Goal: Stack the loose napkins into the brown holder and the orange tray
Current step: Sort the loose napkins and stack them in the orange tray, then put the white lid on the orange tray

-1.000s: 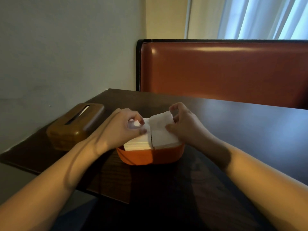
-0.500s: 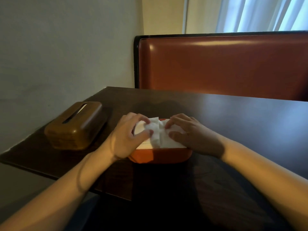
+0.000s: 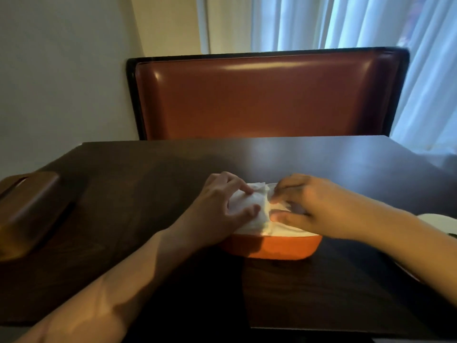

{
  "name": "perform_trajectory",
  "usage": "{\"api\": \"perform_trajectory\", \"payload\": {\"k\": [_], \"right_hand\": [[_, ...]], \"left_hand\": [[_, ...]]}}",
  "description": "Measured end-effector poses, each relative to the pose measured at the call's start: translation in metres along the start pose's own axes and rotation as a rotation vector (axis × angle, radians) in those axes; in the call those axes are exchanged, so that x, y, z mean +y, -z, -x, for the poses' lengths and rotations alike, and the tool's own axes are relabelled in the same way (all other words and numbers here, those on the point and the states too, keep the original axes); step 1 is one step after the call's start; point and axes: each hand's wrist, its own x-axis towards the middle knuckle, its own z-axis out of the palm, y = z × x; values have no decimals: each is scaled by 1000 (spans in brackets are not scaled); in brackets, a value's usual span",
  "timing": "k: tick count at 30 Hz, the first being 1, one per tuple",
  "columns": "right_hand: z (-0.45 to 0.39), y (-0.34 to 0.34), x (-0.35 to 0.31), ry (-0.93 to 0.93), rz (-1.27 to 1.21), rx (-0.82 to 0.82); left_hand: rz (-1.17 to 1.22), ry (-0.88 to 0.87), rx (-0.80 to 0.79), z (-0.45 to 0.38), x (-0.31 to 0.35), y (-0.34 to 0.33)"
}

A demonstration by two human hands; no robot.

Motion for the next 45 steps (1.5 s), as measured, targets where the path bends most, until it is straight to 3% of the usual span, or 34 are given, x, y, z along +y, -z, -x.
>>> {"api": "perform_trajectory", "payload": {"k": [5,9,11,20,25,28,31,33,36,41,45], "right_hand": [[15,10,14,-39,-115,-92],[13,6,16,-30,-152,-84],[10,4,17,-30,-178,-70],[12,4,18,-101,-257,-136],[21,-4,19,-105,-312,-30],[34,-3,23,-42,-334,63],[51,6,32,-63,-310,165],[68,11,47,-113,-279,189],[106,14,83,-261,-183,107],[174,16,129,-584,-79,-256],[208,8,144,-698,-169,-291]], "left_hand": [[-189,-106,-183,-14,14,16],[-145,-25,-443,-25,19,38],[-126,-5,-483,-30,18,40],[-204,-4,-519,-33,23,32],[-366,-39,-549,-42,43,41],[-369,-90,-467,-51,71,46],[-251,-190,-292,-57,104,33],[-235,-215,-272,-62,126,10],[-284,-164,-339,-75,158,-33],[-299,-82,-463,-88,203,-114],[-449,-39,-571,-89,223,-162]]}}
